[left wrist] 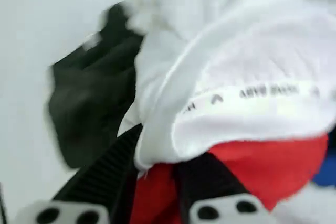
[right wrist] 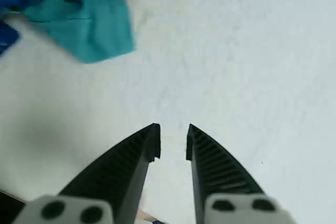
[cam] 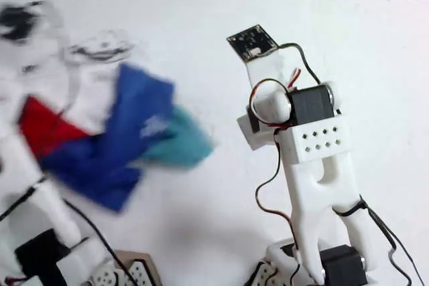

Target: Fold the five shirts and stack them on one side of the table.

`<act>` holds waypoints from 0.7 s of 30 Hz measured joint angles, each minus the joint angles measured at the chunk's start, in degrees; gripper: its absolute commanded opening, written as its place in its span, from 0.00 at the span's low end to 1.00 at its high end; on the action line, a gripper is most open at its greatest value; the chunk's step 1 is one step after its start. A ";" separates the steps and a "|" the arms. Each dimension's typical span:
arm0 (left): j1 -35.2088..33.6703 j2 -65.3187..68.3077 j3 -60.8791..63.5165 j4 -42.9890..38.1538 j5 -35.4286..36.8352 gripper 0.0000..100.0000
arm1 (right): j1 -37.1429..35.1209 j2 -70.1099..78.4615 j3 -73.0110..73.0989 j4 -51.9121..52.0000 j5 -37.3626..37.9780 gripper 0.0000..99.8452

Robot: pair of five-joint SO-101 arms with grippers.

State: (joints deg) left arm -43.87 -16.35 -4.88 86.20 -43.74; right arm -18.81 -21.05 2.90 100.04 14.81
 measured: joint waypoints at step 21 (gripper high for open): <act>-19.34 1.41 7.03 -22.15 -0.88 0.29 | -11.52 9.23 -0.26 -7.21 -0.35 0.16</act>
State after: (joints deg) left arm -63.21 -14.95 2.15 64.04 -44.62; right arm -30.33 -11.82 2.64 92.84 14.46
